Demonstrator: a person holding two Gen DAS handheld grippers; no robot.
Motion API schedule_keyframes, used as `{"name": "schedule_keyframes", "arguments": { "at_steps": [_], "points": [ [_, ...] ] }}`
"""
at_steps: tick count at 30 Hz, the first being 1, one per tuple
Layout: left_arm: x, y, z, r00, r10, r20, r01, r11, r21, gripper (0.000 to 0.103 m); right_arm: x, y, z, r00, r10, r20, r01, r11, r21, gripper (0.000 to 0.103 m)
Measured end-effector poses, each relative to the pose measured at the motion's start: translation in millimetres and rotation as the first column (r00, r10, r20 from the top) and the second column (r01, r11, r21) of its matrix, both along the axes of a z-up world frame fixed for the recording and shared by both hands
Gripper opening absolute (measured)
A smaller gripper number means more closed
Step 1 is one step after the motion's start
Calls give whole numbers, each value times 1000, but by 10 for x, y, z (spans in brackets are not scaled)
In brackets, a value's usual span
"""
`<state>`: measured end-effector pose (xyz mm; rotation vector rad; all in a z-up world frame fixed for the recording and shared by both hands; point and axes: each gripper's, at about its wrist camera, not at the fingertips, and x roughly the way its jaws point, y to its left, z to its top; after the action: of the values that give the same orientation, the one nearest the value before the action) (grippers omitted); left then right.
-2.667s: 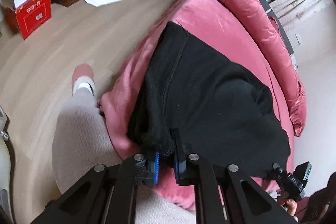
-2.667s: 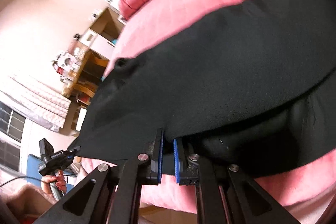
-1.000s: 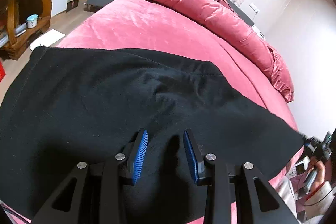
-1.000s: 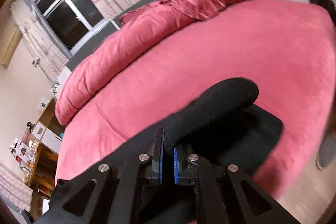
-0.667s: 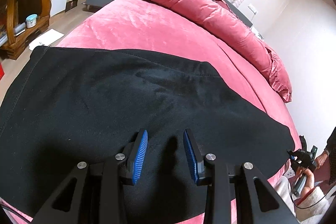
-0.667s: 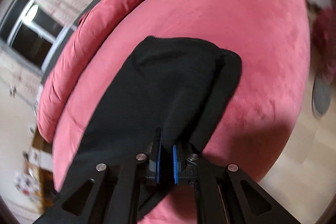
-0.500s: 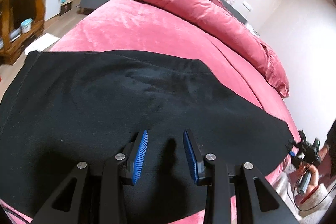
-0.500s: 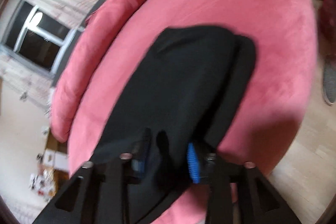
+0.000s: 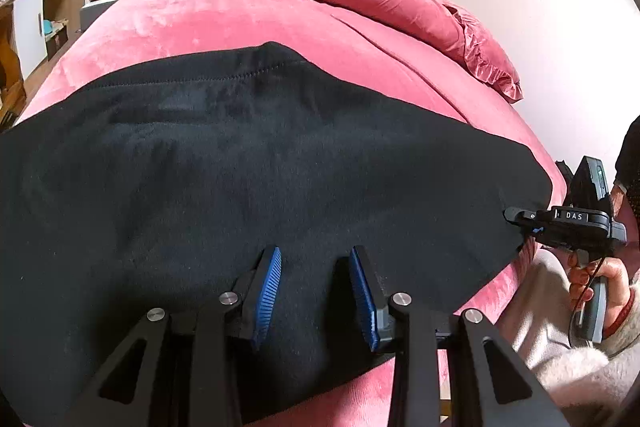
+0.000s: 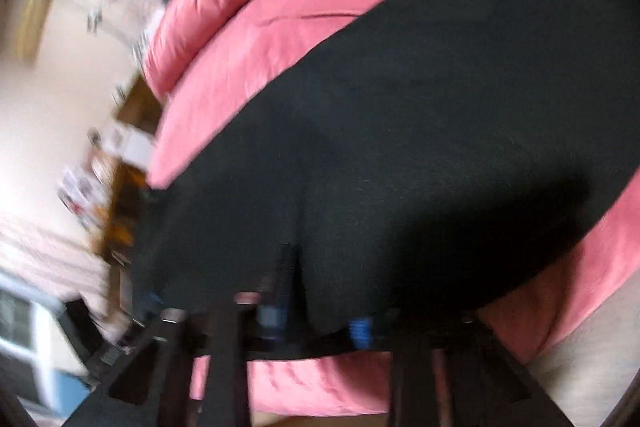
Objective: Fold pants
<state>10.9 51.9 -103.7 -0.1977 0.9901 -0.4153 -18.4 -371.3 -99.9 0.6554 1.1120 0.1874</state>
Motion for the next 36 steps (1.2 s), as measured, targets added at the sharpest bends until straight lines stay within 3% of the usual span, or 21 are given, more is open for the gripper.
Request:
{"name": "schedule_keyframes", "arguments": {
  "at_steps": [4, 7, 9, 11, 14, 17, 19, 20, 22, 24, 26, 31, 33, 36],
  "points": [
    [-80, 67, 35, 999, -1, -48, -1, 999, -39, 36, -100, -192, 47, 997, -38, -64, 41, 998, 39, 8],
    [-51, 78, 6, 997, 1, -72, -4, 999, -38, 36, -178, -206, -114, 995, -60, -75, 64, 997, 49, 10],
    [-43, 84, 7, 998, 2, -70, -5, 999, -37, 36, -222, -272, -176, 988, -129, -89, 140, 981, 135, 18],
    [-47, 100, 32, 998, 12, -66, -14, 999, -34, 36, -235, -326, -136, 987, -135, -90, 147, 977, 152, 23],
    [-40, 233, 120, 996, 76, -46, -78, 996, -52, 36, -414, -523, 164, 980, -197, -19, 196, 980, -41, 24],
    [23, 396, 214, 990, 142, -9, -143, 986, -86, 36, -589, -648, 523, 956, -276, 98, 292, 925, -242, 26],
    [123, 465, 231, 984, 177, 5, -177, 983, -50, 36, -614, -557, 849, 947, -233, 220, 302, 880, -368, 26],
    [183, 501, 230, 980, 199, 11, -199, 980, -32, 36, -590, -447, 978, 945, -180, 273, 282, 870, -404, 26],
    [293, 559, 197, 975, 224, 16, -223, 974, -27, 36, -427, -99, 1122, 945, -32, 326, 176, 889, -423, 26],
    [391, 610, 101, 967, 255, 5, -255, 967, 13, 36, -174, 260, 1082, 942, 123, 311, -7, 937, -348, 27],
    [377, 638, 22, 965, 261, 14, -262, 965, 9, 36, 93, 692, 965, 933, 223, 283, -135, 945, -298, 28],
    [150, 526, -66, 972, 192, 139, -203, 977, 71, 40, 837, 1851, 689, 840, 486, 244, -429, 868, -250, 29],
    [157, 473, -56, 974, 173, 148, -188, 978, 94, 50, 1240, 2214, 558, 823, 520, 229, -483, 852, -202, 29],
    [134, 413, -74, 975, 154, 160, -171, 980, 98, 55, 1617, 2579, 408, 817, 545, 189, -521, 838, -162, 29]
  ]
}}
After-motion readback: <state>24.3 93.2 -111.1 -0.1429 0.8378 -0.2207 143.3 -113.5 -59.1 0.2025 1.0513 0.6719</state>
